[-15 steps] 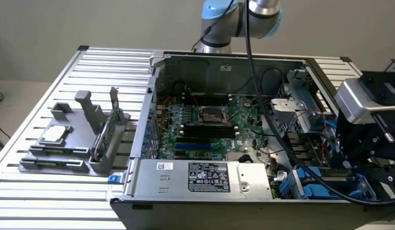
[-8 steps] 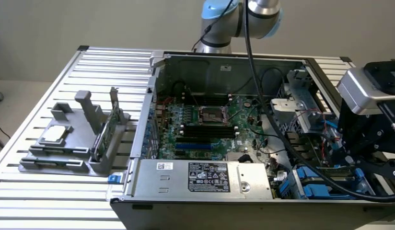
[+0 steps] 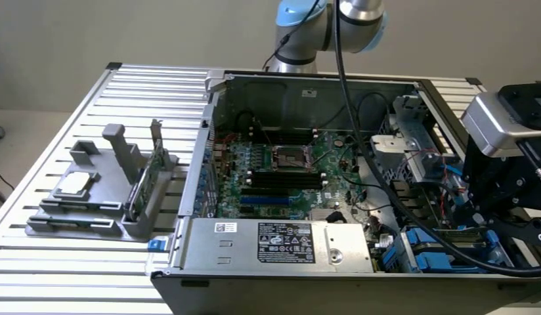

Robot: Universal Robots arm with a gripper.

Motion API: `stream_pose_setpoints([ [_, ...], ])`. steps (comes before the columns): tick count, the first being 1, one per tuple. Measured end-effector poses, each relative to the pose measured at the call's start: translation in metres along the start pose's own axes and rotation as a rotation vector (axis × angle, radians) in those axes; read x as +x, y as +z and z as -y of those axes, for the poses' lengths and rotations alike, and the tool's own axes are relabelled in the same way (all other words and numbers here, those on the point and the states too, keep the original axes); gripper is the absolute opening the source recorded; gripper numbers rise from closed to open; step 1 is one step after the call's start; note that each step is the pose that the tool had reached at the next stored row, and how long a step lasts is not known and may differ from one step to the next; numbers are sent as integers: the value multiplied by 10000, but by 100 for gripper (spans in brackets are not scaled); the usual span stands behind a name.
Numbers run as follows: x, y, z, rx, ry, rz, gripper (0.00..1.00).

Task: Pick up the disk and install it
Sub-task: 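Insert the first disk wire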

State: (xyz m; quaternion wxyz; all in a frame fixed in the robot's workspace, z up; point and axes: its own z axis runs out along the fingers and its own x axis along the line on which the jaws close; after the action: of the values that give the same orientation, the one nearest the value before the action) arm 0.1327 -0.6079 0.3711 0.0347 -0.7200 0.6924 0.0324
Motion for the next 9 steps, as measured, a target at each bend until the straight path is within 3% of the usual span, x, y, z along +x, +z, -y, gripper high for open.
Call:
stream_pose_setpoints([
  [9,0,0,0,0,0,0,12],
])
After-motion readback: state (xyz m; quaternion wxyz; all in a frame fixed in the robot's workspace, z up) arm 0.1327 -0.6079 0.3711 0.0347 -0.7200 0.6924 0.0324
